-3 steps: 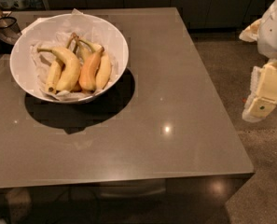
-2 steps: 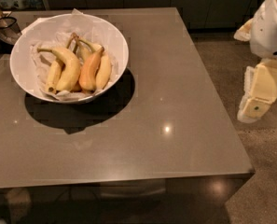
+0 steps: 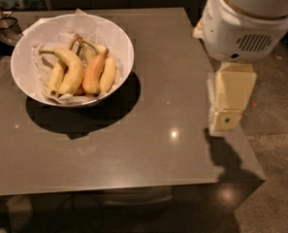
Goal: Pick banana from white bowl
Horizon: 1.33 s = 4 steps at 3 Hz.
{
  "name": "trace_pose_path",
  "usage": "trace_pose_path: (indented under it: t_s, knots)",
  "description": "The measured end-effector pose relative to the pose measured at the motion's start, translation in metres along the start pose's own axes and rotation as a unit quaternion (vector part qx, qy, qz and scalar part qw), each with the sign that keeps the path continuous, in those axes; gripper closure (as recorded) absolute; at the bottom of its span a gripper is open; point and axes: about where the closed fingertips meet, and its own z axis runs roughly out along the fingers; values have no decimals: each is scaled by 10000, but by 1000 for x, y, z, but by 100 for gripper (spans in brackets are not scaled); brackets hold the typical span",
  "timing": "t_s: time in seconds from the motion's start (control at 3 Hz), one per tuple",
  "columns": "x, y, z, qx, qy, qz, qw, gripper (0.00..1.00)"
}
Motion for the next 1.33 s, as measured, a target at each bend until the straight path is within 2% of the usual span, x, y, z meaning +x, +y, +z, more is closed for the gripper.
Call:
trace_pose_path:
  t_s: [0.33,0.67,1.0,1.33]
  knots:
    - [-5,-2,-8,152,-62,-18,9999,0]
    - [-5,-2,-8,154,-63,-18,9999,0]
    - [-49,-35,19,-57,-181,194,9996,0]
    - [-54,-38,16,41,-254,187,9995,0]
